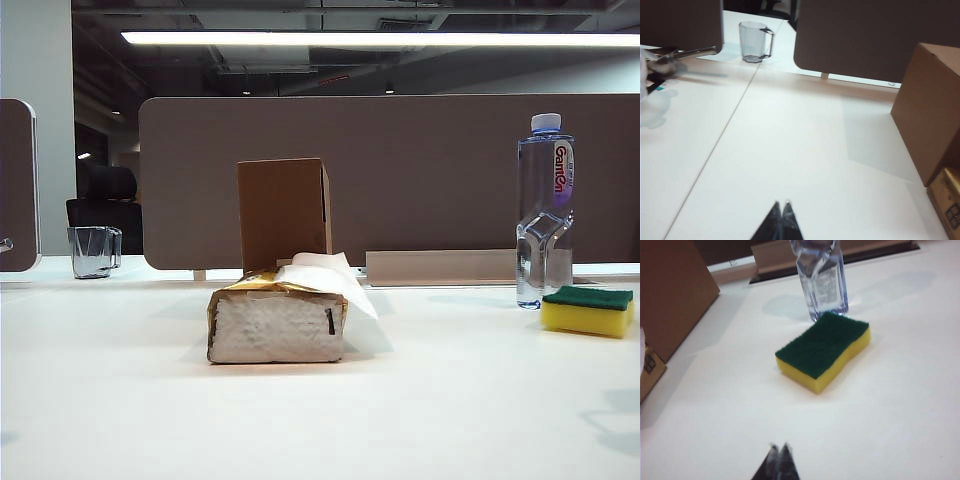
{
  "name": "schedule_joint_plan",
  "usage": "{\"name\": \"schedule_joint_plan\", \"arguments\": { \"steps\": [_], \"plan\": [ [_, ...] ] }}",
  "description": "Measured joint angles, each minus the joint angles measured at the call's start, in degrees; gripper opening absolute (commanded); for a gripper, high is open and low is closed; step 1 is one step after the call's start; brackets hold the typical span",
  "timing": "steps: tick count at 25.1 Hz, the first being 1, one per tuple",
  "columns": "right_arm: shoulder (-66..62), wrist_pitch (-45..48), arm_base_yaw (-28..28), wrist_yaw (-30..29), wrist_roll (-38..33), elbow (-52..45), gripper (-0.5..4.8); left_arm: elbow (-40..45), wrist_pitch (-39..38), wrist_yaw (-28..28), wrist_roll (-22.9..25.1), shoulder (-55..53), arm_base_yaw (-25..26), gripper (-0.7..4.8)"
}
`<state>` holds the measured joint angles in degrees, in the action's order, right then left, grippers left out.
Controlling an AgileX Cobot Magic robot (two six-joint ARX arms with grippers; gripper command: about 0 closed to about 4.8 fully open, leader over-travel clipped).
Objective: Move the sponge from left to right to wipe the table, avoiding obstacles on the table, and finally reaching the bottle of mineral water.
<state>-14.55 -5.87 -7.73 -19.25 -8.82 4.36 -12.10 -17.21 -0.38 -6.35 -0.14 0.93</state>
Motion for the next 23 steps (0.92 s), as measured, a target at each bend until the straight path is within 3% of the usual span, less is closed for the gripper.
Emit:
{"name": "schedule_joint_plan", "arguments": {
  "steps": [23],
  "plan": [
    [3.5,4.9,0.5,-2.4,4.4,-4.1,-0.05,5.5,6.0,3.0,4.1,0.0,0.0,-0.05]
  ]
}}
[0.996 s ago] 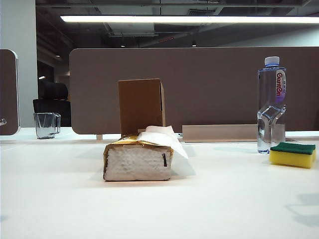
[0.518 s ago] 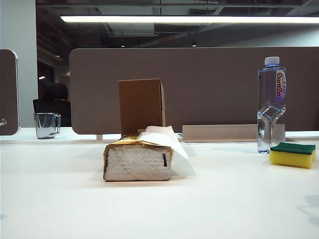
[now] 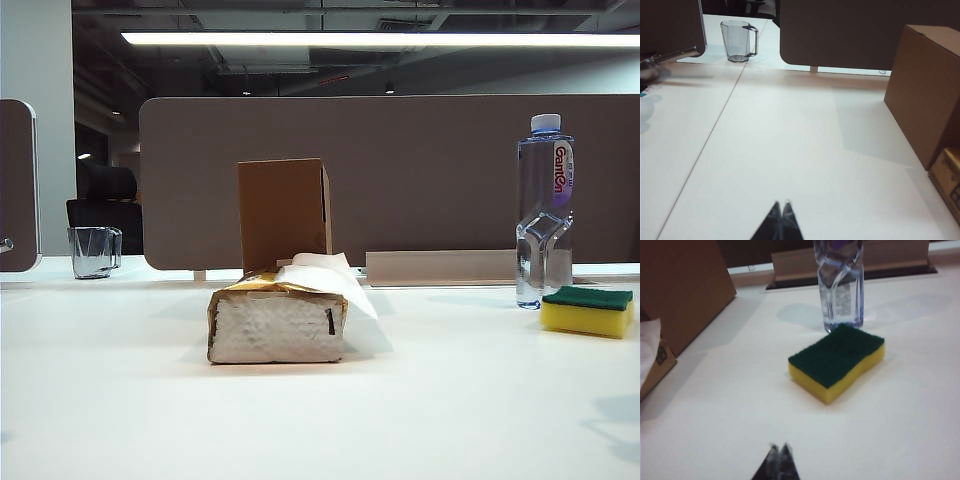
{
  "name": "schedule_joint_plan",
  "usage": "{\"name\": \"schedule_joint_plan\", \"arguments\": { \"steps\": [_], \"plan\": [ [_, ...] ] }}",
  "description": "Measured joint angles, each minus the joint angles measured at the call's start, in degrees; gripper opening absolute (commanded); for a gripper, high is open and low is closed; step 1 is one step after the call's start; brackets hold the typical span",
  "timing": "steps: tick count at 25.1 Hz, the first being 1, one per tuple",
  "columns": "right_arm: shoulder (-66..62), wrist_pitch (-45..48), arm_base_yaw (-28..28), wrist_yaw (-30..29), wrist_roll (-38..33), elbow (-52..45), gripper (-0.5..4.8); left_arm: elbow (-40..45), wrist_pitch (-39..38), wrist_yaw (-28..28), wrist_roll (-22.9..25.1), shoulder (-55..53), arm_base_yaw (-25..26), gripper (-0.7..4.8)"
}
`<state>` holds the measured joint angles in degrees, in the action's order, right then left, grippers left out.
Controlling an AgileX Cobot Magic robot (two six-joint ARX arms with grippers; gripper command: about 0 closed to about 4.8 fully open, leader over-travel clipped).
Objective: Move the sponge from left to right to wipe the table, avoiding obstacles on the table, and finally reaching the bottle of mineral water.
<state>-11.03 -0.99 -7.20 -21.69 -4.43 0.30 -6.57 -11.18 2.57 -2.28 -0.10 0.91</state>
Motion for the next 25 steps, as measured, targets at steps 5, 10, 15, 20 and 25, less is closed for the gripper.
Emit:
{"name": "schedule_joint_plan", "arguments": {
  "steps": [5,10,15,20,25],
  "plan": [
    [2.5,-0.2,1.0,0.0,0.0,0.0,-0.05,0.2,0.3,0.0,0.5,0.0,0.0,-0.05],
    [3.3,-1.1,1.0,3.8,0.1,0.0,-0.06,3.3,0.7,0.0,2.0,0.0,0.0,-0.05],
    [3.4,-1.1,1.2,5.4,1.0,0.0,-0.06,4.7,0.8,0.4,2.3,0.0,0.0,-0.05],
    [3.4,-1.1,1.2,8.1,1.9,0.0,-0.06,5.4,1.5,0.5,3.5,0.0,0.0,-0.05],
    [3.4,-1.7,1.2,10.1,2.9,0.0,-0.06,6.1,1.5,0.4,4.1,0.0,0.0,-0.04]
  ]
}}
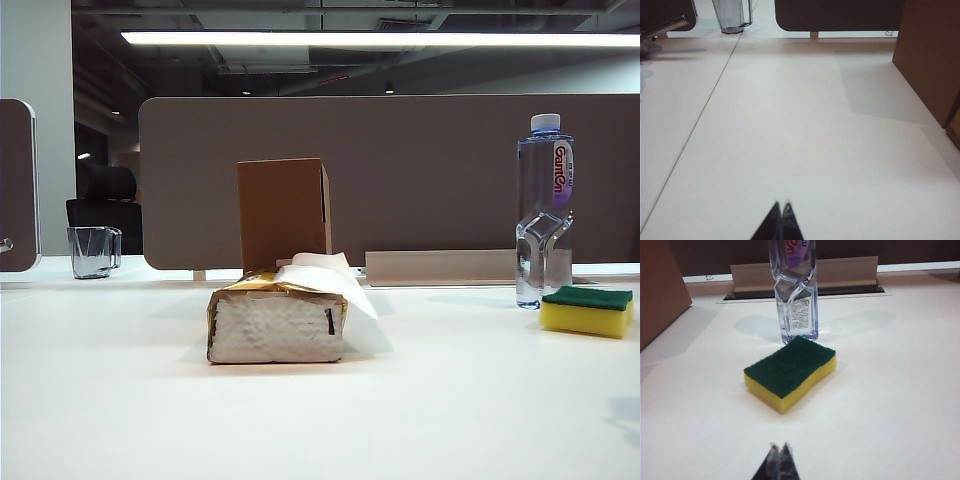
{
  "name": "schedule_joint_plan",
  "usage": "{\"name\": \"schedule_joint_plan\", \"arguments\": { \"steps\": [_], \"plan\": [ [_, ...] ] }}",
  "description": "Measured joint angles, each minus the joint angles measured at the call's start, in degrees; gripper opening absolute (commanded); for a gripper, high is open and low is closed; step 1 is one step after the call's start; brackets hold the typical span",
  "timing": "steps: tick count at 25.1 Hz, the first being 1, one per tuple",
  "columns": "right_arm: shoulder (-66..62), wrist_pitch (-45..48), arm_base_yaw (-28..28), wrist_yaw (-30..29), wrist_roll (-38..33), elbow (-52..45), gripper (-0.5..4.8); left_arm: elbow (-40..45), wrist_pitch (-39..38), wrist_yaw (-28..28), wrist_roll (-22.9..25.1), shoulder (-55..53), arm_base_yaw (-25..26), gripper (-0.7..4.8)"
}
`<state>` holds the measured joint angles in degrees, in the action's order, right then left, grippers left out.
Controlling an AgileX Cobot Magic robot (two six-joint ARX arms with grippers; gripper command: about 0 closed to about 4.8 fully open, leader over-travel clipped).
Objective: Move the sponge from left to right to wipe the table, avoiding obstacles on the table, and finally reaching the bottle of mineral water.
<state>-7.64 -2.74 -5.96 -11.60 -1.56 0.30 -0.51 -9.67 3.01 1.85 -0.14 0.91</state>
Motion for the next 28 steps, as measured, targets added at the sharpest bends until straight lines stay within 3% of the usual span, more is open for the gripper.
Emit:
{"name": "schedule_joint_plan", "arguments": {
  "steps": [8,28],
  "plan": [
    [0.0,-6.6,0.0,-1.5,0.0,0.0,-0.05,0.0,0.0,0.0,-0.2,0.0,0.0,-0.04],
    [0.0,-6.6,0.0,-1.4,0.0,0.0,-0.05,0.0,0.0,0.0,-0.2,0.0,0.0,-0.04]
  ]
}}
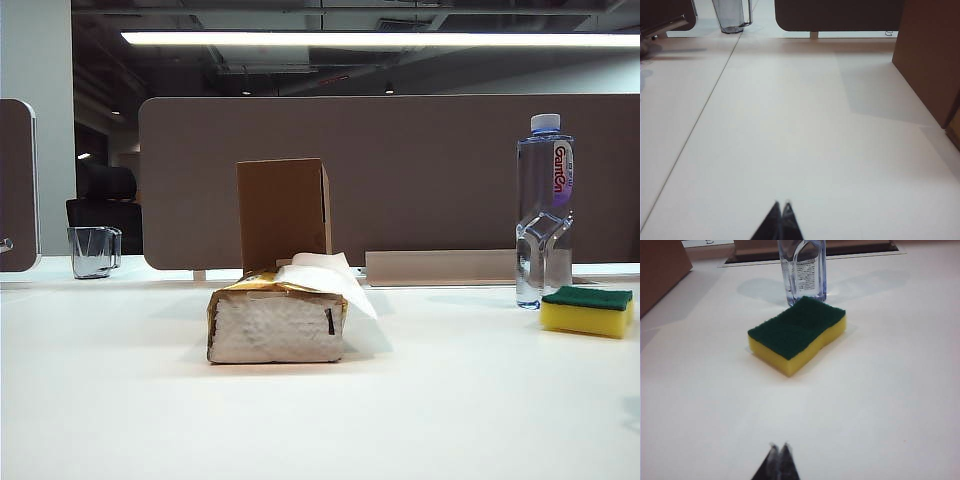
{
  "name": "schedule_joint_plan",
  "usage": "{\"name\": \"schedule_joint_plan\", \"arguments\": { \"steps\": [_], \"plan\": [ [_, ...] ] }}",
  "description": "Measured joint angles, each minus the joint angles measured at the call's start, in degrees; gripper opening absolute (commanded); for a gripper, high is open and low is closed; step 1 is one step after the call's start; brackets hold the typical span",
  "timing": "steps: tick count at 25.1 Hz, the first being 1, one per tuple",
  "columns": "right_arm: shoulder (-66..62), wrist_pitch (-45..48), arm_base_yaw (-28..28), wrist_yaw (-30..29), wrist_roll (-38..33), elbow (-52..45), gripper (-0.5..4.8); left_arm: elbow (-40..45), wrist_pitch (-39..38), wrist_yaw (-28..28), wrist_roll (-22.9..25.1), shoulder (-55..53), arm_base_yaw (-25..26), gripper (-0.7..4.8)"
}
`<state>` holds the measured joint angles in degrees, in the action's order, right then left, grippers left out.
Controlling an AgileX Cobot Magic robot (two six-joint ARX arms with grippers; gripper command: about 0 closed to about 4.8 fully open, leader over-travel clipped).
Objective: Move the sponge from left to right to wipe the table, avoiding obstacles on the table, and finally reaching the bottle of mineral water.
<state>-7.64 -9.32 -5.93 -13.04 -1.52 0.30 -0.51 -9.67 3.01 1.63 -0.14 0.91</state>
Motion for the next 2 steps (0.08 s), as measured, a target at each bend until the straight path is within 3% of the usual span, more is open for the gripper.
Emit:
{"name": "schedule_joint_plan", "arguments": {
  "steps": [2],
  "plan": [
    [0.0,0.0,0.0,0.0,0.0,0.0,-0.05,0.0,0.0,0.0,0.0,0.0,0.0,-0.04]
  ]
}}
